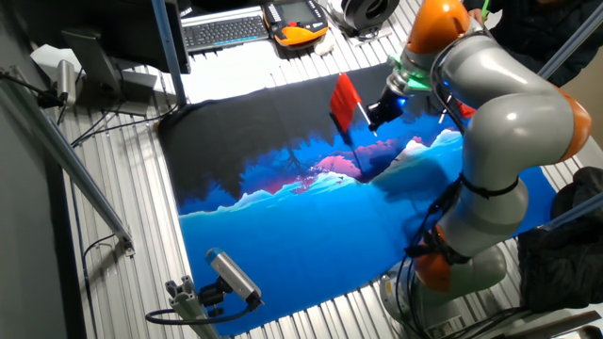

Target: Wave the flag

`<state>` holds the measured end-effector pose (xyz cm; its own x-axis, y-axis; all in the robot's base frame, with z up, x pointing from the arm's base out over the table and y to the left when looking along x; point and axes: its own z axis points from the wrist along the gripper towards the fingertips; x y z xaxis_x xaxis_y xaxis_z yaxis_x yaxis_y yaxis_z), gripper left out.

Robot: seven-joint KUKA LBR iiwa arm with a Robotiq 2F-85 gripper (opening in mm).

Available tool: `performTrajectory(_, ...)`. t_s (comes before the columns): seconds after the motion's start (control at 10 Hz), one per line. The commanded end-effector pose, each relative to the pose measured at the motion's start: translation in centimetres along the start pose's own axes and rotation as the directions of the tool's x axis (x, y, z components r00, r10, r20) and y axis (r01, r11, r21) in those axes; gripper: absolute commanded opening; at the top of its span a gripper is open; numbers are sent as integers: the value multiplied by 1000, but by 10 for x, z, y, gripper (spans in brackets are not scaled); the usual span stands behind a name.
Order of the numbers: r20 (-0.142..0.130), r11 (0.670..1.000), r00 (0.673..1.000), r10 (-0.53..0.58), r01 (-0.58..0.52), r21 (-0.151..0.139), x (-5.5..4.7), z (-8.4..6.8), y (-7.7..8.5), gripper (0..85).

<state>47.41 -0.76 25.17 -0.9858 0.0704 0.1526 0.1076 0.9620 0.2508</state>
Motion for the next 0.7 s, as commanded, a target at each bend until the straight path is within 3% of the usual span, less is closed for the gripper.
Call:
performTrajectory(0.0,1,995,1000,-3,3,99,1,0,0,0)
performTrajectory(0.1,2,988,1000,-22,22,150,3,-1,-1,0)
performTrajectory(0.3,5,978,999,-40,39,204,5,-3,-5,0)
performTrajectory(0.4,4,967,999,-51,48,250,5,-3,-6,0)
performTrajectory(0.5,-7,934,996,-84,81,347,5,-3,-5,0)
performTrajectory(0.6,-14,920,995,-101,99,379,5,-3,-4,0)
